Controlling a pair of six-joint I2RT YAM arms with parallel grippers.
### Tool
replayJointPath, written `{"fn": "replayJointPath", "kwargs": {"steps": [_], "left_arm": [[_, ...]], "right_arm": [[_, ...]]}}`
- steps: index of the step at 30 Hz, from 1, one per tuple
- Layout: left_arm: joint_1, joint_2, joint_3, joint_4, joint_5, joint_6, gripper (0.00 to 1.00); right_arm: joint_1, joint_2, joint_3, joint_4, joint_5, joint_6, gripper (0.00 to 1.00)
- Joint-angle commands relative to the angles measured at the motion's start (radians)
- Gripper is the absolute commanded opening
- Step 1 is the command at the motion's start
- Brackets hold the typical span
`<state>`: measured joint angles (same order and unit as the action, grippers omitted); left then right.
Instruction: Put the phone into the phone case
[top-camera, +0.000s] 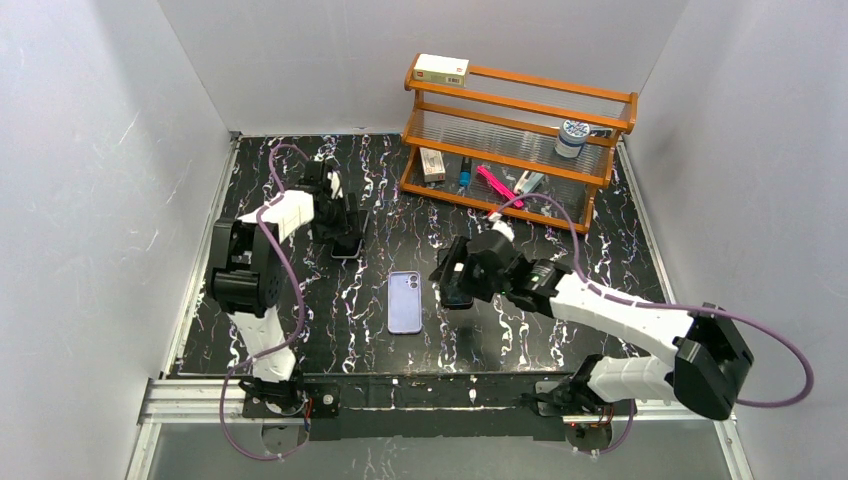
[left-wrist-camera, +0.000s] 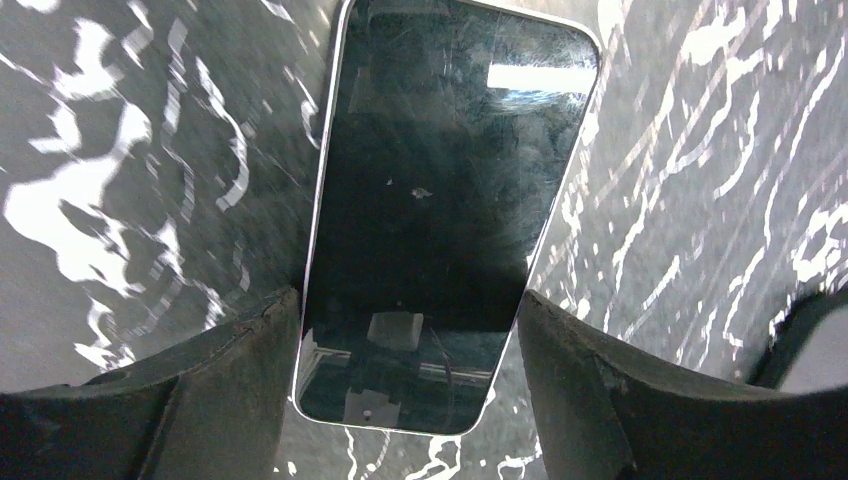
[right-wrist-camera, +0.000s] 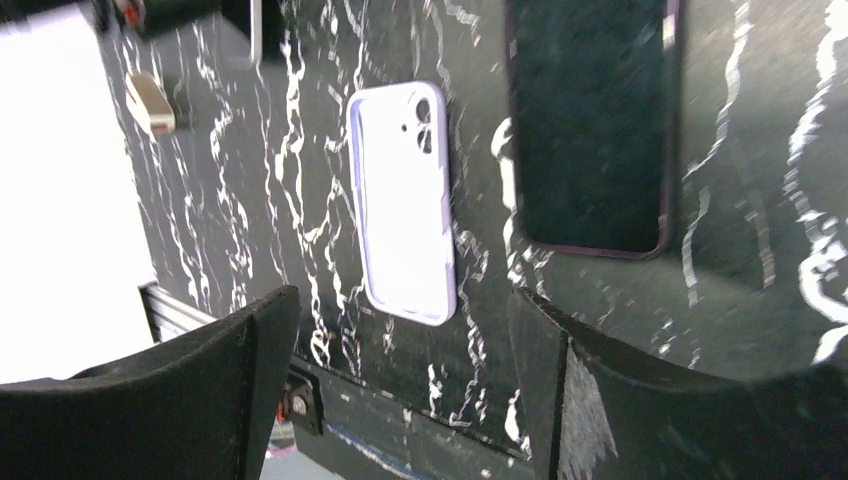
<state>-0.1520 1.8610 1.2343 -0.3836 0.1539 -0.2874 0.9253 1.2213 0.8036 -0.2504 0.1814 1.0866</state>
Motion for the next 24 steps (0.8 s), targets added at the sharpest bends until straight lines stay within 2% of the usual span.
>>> {"fn": "replayJointPath", "kwargs": {"steps": [1,7,12,17,20,24], "left_arm": [[-0.045,-0.141,-0.097,0.046,0.056,0.015,0.41],[-0.105,-0.27,-0.189,0.113,0.042,0.053,0.4],[-0.177,-0.356,-0.248,0.162,0.034,0.089,0.4],[-0.195,-0.382,-0.282,0.166,0.049,0.073,0.4],[-0.2,-0.394,-0.301,0.175,0.064,0.059,0.4],[-0.201,-0.387,-0.303,0.162,0.047,0.024,0.42]], "right_arm": [[-0.158,-0.051,-0.048,0.145,-0.183,-0.093,0.82],[-0.269,0.037,0.059,0.16,-0.306,-0.297,0.8],[-0.312,0.246,0.222,0.173,-0.47,-0.353,0.78],[-0.316,0.431,0.356,0.186,-0.625,-0.426,0.75],[-0.316,0.507,0.401,0.208,-0.662,-0.523,0.75],[-0.315,0.552,0.377,0.311,-0.62,-0.699,0.69]]}}
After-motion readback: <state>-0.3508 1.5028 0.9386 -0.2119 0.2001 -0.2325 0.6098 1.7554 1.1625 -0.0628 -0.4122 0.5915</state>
